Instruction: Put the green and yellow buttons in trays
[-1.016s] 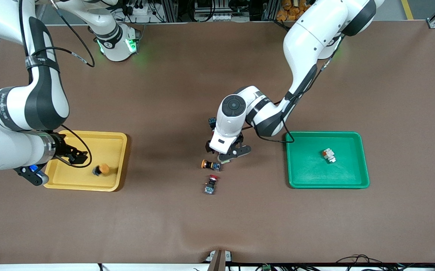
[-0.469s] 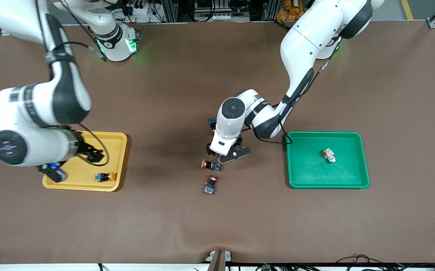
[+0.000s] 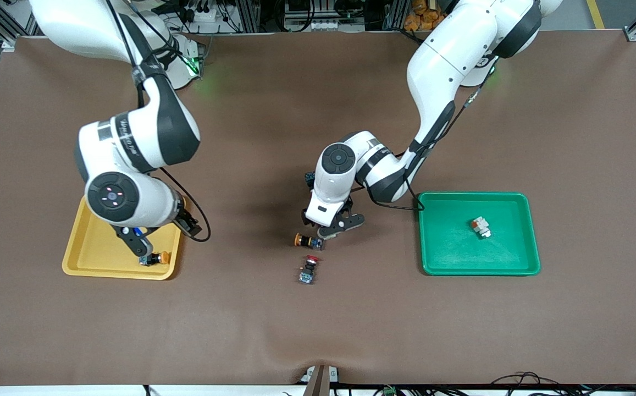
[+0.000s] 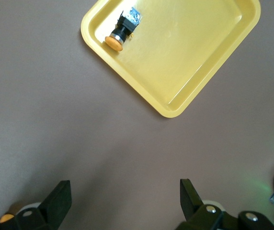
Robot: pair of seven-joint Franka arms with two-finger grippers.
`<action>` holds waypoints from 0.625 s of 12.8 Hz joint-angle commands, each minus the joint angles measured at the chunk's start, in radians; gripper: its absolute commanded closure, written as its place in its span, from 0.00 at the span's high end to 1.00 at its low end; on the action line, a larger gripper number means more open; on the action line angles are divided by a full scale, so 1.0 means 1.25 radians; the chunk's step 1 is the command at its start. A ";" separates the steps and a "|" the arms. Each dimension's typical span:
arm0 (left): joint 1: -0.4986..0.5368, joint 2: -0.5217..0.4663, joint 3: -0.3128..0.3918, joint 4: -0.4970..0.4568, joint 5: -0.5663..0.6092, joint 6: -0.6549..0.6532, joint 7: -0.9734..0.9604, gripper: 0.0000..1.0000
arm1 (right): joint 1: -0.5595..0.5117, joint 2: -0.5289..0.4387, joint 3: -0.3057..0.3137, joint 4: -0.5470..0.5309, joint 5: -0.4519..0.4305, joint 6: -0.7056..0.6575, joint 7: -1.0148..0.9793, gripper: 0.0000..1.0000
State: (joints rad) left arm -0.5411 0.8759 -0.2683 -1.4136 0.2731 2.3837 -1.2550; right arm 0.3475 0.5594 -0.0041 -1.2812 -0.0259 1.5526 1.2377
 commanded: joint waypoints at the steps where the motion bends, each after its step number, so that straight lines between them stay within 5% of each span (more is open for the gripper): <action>1: -0.011 0.013 0.013 0.017 -0.002 0.001 -0.023 0.77 | 0.006 0.006 -0.003 -0.003 0.004 0.011 0.028 1.00; 8: -0.010 0.028 0.031 0.019 -0.001 0.011 -0.018 0.70 | 0.024 0.019 -0.003 -0.030 0.060 0.085 0.107 1.00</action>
State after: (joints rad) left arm -0.5415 0.8953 -0.2408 -1.4136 0.2731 2.3847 -1.2628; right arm 0.3583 0.5873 -0.0035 -1.2894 0.0256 1.6147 1.3142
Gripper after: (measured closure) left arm 0.286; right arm 0.000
